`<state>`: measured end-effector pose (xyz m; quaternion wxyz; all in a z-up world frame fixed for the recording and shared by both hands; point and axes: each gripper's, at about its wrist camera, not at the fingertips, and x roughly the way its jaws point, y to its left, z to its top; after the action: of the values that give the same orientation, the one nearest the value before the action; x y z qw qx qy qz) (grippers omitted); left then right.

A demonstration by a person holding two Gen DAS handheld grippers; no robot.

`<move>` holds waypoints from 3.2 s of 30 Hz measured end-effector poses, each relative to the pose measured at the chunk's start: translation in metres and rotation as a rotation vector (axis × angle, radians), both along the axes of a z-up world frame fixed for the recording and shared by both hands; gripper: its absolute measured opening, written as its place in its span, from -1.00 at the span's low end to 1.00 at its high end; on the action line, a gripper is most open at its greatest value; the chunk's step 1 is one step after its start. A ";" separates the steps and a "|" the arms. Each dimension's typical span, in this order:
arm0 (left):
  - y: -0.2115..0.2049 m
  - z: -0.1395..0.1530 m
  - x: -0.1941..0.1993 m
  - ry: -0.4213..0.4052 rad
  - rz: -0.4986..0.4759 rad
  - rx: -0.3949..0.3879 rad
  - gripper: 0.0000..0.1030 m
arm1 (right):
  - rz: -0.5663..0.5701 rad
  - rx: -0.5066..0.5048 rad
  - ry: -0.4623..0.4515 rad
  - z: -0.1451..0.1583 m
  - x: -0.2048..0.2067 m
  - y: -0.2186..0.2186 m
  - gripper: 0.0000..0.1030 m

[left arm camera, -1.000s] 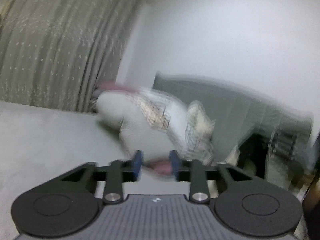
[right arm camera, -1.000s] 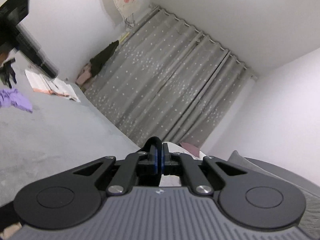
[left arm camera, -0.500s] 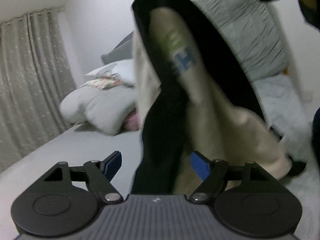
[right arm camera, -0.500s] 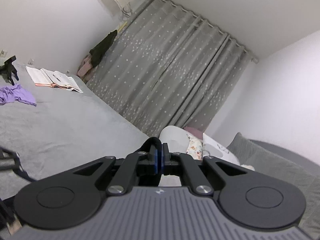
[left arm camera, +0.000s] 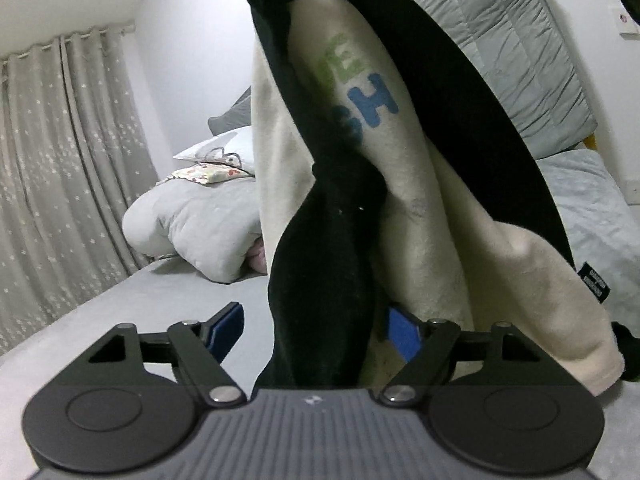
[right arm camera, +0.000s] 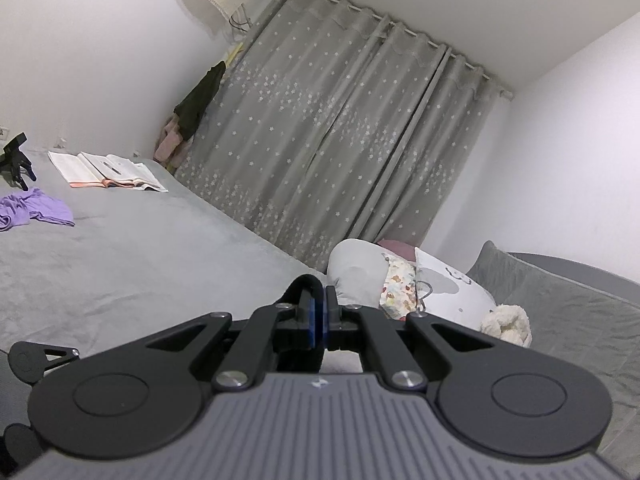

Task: Fold clothes
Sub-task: 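Lift the cream shirt high by its black trim with both grippers, then lower the shirt flat onto the bed and open both grippers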

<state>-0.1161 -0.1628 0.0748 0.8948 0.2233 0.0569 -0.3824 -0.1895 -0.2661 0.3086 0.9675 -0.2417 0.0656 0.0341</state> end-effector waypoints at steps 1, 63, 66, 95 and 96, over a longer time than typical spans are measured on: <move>0.004 -0.003 -0.002 -0.003 0.000 0.011 0.13 | 0.000 0.001 0.002 -0.001 0.000 0.000 -0.93; 0.204 0.377 -0.099 -0.113 0.461 -0.627 -0.98 | 0.052 -0.120 -0.519 0.084 -0.093 0.046 -0.93; 0.203 0.379 -0.109 -0.135 0.463 -0.629 -0.98 | 0.038 -0.130 -0.541 0.088 -0.092 0.042 -0.93; 0.116 0.075 0.309 0.358 0.816 -0.148 -0.95 | -0.095 0.027 0.226 -0.163 0.312 -0.003 -0.93; 0.115 0.064 0.323 0.364 0.831 -0.128 -0.95 | -0.116 0.018 0.252 -0.178 0.328 -0.004 -0.93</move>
<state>0.2065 -0.0473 0.1386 0.9598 0.0549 0.2740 -0.0267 0.1380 -0.2700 0.1308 0.9541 -0.2227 0.2000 0.0088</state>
